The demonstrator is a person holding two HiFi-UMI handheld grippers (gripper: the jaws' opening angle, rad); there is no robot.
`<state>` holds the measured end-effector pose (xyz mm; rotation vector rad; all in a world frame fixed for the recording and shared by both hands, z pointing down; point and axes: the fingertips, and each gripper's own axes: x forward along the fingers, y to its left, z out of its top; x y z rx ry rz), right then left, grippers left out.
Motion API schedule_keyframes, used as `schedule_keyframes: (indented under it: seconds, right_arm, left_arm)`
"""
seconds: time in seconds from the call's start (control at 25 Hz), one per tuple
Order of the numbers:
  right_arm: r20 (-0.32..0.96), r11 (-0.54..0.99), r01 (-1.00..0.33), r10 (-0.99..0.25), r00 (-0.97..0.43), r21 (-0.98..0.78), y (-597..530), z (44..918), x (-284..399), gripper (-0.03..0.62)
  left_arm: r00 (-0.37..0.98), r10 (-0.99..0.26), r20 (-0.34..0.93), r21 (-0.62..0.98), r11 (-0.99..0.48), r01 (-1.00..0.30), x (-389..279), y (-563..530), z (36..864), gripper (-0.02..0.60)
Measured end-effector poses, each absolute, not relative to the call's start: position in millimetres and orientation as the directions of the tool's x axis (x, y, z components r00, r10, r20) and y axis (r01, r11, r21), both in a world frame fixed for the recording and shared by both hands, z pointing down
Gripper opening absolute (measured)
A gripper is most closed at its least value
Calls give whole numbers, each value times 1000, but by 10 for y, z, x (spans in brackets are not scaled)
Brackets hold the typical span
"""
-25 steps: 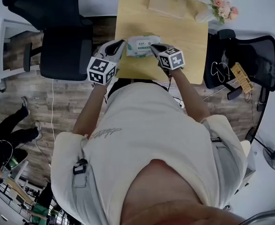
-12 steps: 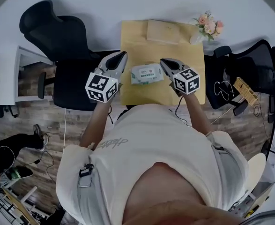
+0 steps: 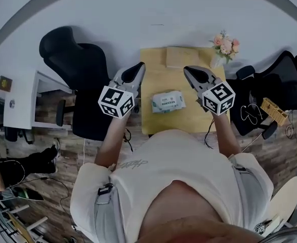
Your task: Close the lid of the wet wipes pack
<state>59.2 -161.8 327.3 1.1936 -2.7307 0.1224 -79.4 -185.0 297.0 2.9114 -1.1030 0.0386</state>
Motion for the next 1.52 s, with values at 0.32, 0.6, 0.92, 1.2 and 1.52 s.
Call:
schedule_keyframes:
  seconds: [0.32, 0.6, 0.92, 1.2, 1.52]
  right_arm:
    - [-4, 613, -780, -786, -619, 126, -1571, 2519, 679, 3]
    - [-30, 594, -797, -799, -600, 110, -1565, 2508, 660, 3]
    - [-11, 630, -775, -776, -631, 51, -1570, 2694, 562, 3]
    - [16, 654, -755, -757, -654, 45, -1591, 2783, 487, 2]
    - [38, 667, -744, -745, -666, 34, -1587, 2878, 408, 3]
  left_arm:
    - [715, -695, -77, -68, -712, -699, -857, -1865, 2426, 17]
    - [668, -739, -91, -109, -659, -744, -943, -1797, 2406, 17]
    - [646, -763, -24, -107, -641, -760, -991, -1873, 2703, 17]
    - [640, -768, -8, -95, -636, -765, -1030, -1855, 2801, 17]
    - [637, -770, 11, -79, -636, -768, -1090, -1844, 2905, 17]
